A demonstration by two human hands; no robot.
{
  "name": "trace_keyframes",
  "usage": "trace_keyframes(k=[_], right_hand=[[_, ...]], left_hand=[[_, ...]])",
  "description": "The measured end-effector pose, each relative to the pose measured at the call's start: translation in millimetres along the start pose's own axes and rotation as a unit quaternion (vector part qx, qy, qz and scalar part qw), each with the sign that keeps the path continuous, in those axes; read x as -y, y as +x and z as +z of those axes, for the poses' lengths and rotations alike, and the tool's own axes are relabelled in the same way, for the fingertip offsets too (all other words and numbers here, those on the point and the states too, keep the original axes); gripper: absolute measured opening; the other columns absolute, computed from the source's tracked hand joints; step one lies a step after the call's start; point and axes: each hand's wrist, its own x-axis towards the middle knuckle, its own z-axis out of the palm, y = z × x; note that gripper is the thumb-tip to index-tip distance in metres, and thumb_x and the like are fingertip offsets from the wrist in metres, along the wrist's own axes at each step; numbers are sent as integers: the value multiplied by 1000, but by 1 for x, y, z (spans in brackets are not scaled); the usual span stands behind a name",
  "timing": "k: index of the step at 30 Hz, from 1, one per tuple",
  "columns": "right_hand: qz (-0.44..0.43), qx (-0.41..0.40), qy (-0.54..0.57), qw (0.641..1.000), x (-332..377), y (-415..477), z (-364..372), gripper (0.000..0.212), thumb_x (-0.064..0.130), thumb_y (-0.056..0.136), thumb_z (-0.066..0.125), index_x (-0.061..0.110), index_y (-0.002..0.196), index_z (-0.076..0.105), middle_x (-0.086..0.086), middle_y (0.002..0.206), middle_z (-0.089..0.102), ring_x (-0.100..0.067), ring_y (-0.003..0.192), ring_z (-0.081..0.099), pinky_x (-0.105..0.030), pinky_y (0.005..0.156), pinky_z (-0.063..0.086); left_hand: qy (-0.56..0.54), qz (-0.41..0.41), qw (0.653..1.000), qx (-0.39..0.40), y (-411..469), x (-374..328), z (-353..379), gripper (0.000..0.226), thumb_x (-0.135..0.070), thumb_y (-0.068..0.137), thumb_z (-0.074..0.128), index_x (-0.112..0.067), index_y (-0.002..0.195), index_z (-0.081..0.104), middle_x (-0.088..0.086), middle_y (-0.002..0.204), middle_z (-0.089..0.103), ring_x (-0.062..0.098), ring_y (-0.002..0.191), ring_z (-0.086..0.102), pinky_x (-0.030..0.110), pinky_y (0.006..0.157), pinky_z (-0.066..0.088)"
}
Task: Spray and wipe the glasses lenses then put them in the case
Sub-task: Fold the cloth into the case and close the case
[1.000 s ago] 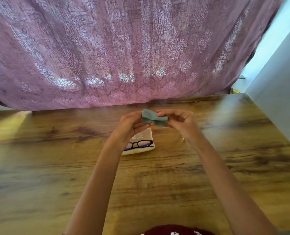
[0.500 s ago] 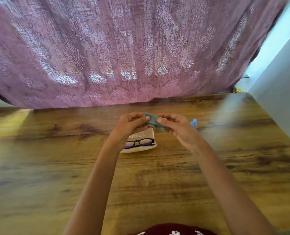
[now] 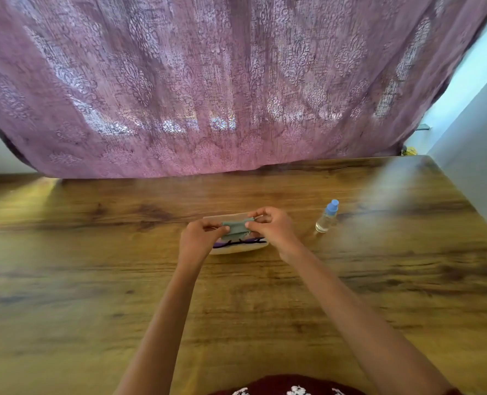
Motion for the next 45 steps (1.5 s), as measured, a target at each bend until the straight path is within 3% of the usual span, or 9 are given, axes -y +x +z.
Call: trace_keyframes(k=[5, 8, 11, 15, 23, 30, 36, 42, 45], right_hand=[[-41, -58, -146, 987, -6, 4, 14, 15, 7, 80, 75, 10, 92, 67, -3, 82, 71, -6, 64, 68, -17, 57, 54], [-63, -75, -219, 971, -10, 3, 17, 15, 10, 78, 76, 13, 90, 68, -1, 85, 70, -11, 76, 67, -24, 70, 57], [-85, -82, -260, 958, -13, 2, 18, 14, 11, 77, 77, 13, 87, 67, 2, 83, 68, -10, 74, 64, -16, 66, 52], [-88, -79, -269, 956, -18, 0, 15, 17, 12, 75, 79, 17, 82, 64, 7, 74, 61, 0, 63, 55, -4, 51, 42], [-100, -67, -296, 947, -30, -4, 7, 22, 16, 73, 81, 15, 89, 66, 6, 84, 55, -1, 68, 48, -6, 55, 36], [-106, -61, -290, 949, -34, -3, 5, 16, 18, 75, 79, 18, 83, 65, 0, 89, 61, -2, 70, 50, -9, 56, 40], [-108, -55, -277, 953, -35, -2, 3, 19, 19, 74, 81, 20, 82, 63, 3, 85, 60, -1, 68, 51, -7, 54, 41], [-153, -158, -228, 948, -26, 0, -1, 32, 40, 87, 64, 16, 106, 54, -1, 101, 55, -15, 92, 54, -22, 74, 45], [-80, -91, -241, 963, -18, 11, -9, 47, 51, 94, 47, 22, 131, 49, -3, 124, 54, -18, 111, 51, -35, 87, 47]], left_hand=[[61, -23, 998, -25, 3, 8, 2, 14, -27, 76, 77, -18, 82, 67, -5, 76, 68, 12, 73, 64, 30, 68, 52], [89, -8, 995, -37, 2, 10, 5, 15, -26, 75, 78, -20, 79, 65, -10, 70, 64, 8, 70, 63, 20, 58, 47], [109, 4, 993, -39, 1, 15, 9, 18, -27, 75, 78, -18, 84, 66, -10, 71, 64, 8, 72, 64, 18, 55, 44], [113, 25, 992, -55, -3, 20, 11, 27, -28, 72, 80, -19, 89, 61, -6, 76, 64, 10, 72, 61, 22, 54, 42], [119, 37, 988, -90, -14, 37, 10, 60, -34, 64, 85, -13, 100, 42, 2, 90, 51, 25, 90, 53, 32, 67, 43], [141, -1, 990, -1, -14, 57, -4, 106, -51, 56, 85, -16, 140, 31, 4, 133, 49, 25, 124, 35, 40, 100, 36], [158, 31, 986, 48, -11, 67, -12, 93, -35, 66, 84, -22, 142, 33, 2, 133, 53, 23, 120, 38, 41, 100, 38], [139, 44, 989, 39, -8, 72, -11, 91, -35, 65, 84, -27, 141, 35, -2, 128, 56, 20, 116, 40, 43, 98, 40], [138, 45, 989, 30, -7, 74, -9, 93, -35, 63, 85, -29, 141, 35, -3, 127, 58, 19, 116, 40, 41, 96, 40]])
